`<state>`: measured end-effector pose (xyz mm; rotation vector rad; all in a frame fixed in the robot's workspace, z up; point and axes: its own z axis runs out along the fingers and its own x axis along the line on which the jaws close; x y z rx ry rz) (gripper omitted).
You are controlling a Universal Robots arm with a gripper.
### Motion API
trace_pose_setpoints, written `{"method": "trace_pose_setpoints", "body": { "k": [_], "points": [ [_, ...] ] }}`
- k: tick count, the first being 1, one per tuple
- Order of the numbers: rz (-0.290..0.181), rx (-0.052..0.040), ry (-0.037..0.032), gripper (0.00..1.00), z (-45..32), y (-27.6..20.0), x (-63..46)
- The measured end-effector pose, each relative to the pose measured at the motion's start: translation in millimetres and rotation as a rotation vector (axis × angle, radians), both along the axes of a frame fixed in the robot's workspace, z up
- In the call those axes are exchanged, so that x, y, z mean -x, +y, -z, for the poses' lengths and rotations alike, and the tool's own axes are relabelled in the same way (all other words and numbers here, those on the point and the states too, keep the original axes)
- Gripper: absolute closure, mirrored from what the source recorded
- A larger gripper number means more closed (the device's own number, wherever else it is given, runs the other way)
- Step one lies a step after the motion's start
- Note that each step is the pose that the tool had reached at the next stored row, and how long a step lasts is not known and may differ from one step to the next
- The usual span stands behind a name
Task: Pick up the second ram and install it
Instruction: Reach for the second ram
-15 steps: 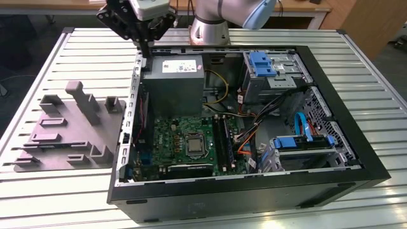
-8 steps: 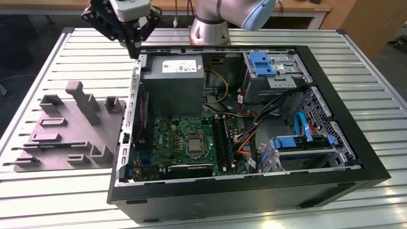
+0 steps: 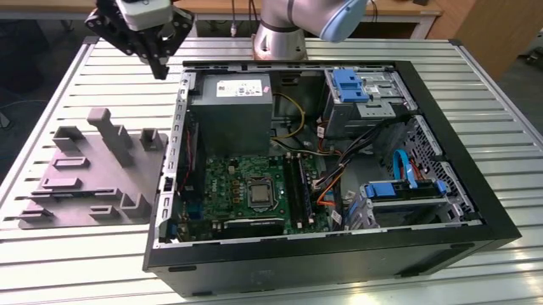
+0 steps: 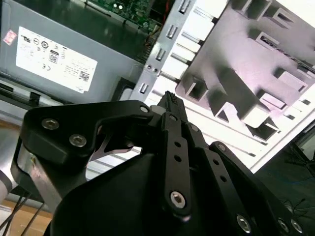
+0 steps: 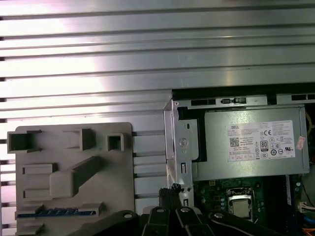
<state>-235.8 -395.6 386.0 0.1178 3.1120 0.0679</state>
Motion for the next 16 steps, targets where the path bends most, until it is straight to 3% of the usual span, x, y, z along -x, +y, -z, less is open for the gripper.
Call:
{"method": "trace_pose_setpoints", "body": {
  "k": [16],
  "points": [
    [0.000,-0.0001,-0.0001,0.90,4.6,2.2,60.1]
  ]
}}
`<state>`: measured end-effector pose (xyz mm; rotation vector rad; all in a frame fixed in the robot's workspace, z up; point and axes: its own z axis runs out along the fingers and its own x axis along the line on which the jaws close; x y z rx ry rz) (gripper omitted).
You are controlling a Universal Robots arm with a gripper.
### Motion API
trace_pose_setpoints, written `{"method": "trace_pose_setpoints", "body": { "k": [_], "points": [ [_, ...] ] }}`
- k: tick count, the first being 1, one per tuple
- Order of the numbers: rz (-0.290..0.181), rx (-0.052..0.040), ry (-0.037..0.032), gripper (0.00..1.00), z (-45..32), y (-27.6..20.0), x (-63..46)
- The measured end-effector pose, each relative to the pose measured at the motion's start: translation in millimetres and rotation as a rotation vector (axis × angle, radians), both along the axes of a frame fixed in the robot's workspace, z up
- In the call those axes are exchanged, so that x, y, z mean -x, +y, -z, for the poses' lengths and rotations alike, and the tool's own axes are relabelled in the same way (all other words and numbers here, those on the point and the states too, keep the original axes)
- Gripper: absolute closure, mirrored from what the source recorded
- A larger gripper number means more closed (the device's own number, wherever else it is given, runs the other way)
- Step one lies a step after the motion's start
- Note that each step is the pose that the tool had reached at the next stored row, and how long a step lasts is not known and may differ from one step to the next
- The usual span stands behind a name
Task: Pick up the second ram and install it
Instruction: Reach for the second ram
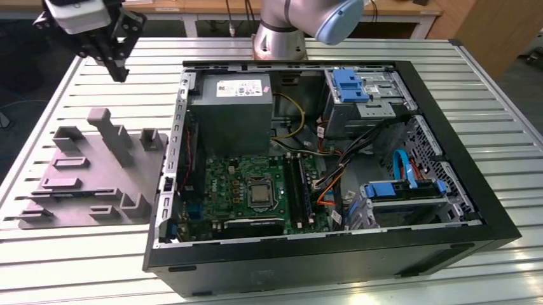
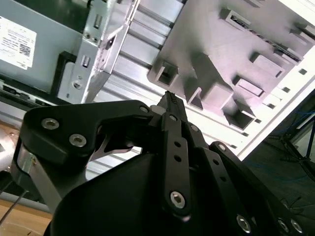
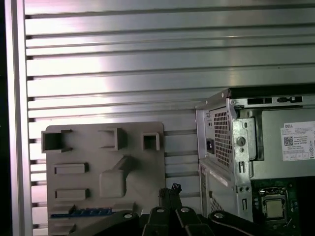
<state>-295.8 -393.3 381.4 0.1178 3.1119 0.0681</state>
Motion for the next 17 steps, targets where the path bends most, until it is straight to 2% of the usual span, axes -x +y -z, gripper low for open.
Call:
{"method": "trace_pose_setpoints", "body": {
  "k": [9,17],
  "points": [
    [0.000,0.0000,0.0000,0.90,2.5,1.3,36.2],
    [0.000,0.0000,0.0000,0.90,4.8,1.9,59.2]
  ]
}}
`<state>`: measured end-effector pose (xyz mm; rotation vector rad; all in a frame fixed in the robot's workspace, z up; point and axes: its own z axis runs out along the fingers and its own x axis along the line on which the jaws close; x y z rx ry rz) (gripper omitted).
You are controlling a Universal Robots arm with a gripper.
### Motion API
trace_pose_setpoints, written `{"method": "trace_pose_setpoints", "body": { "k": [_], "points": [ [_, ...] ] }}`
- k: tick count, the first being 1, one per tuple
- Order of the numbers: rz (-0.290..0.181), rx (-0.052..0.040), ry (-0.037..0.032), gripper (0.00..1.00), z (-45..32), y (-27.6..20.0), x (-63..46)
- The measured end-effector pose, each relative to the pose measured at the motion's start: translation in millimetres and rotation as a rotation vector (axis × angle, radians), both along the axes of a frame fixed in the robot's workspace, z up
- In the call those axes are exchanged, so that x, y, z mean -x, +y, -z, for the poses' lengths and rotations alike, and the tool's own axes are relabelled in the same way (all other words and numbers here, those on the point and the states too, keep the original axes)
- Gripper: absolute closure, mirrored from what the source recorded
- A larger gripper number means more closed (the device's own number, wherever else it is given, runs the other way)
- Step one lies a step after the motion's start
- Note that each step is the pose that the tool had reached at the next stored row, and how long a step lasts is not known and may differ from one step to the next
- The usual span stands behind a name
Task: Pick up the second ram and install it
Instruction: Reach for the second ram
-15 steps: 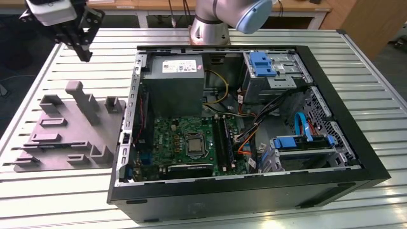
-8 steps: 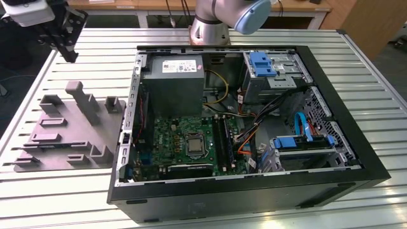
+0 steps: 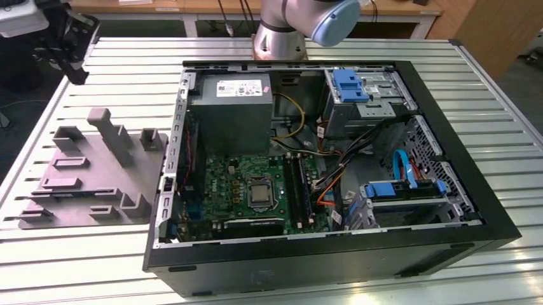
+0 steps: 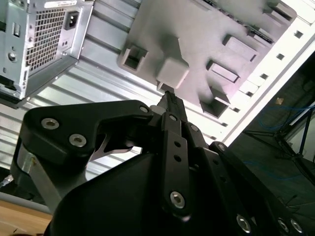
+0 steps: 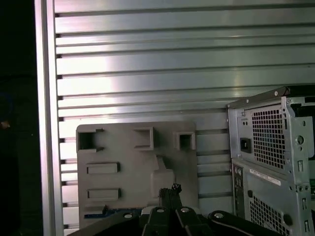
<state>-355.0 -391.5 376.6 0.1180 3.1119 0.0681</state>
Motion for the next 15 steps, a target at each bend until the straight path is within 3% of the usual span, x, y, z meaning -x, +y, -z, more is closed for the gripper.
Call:
{"method": "trace_pose_setpoints", "body": {
  "k": [9,15],
  "points": [
    [0.000,0.0000,0.0001,0.90,2.9,0.1,27.8],
    [0.000,-0.0008,-0.0001,0.90,4.3,0.1,34.6]
  ]
}}
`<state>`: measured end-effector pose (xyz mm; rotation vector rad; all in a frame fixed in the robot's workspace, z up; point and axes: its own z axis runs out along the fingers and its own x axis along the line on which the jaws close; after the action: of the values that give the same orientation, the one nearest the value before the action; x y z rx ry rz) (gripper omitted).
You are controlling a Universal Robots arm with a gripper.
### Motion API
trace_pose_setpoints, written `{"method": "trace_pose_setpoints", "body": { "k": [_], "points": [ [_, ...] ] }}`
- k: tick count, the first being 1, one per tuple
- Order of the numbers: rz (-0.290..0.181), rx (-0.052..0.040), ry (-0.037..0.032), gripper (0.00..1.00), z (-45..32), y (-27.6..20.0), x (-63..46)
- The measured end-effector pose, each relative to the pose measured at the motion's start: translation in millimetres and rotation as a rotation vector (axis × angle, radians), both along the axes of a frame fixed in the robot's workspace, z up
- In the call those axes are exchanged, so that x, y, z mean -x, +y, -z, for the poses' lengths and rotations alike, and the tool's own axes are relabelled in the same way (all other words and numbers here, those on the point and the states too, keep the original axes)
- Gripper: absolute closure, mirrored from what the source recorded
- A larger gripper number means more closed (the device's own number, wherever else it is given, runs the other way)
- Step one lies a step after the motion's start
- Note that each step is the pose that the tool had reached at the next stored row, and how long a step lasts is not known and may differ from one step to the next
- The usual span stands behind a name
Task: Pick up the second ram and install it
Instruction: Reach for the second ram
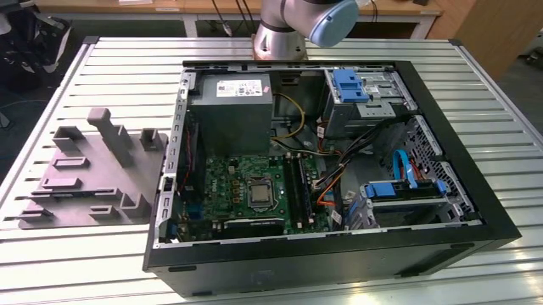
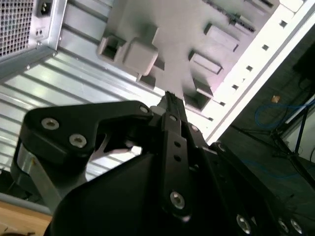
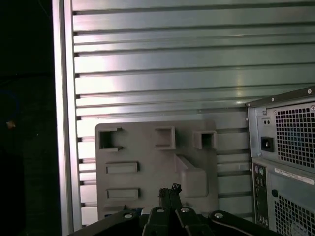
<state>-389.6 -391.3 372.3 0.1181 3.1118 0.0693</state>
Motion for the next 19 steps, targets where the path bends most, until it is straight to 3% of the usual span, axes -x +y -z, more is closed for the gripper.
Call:
{"method": "trace_pose_setpoints", "body": {
  "k": [6,10,15,19],
  "points": [
    [0.000,0.0001,0.0001,0.90,4.0,-0.5,2.8],
    [0.000,0.0001,0.0001,0.90,7.9,-3.7,5.4],
    [0.000,0.0000,-0.0001,0.90,11.4,-12.5,8.6],
    [0.000,0.0001,0.0000,0.90,14.4,-24.1,9.4]
  ]
}}
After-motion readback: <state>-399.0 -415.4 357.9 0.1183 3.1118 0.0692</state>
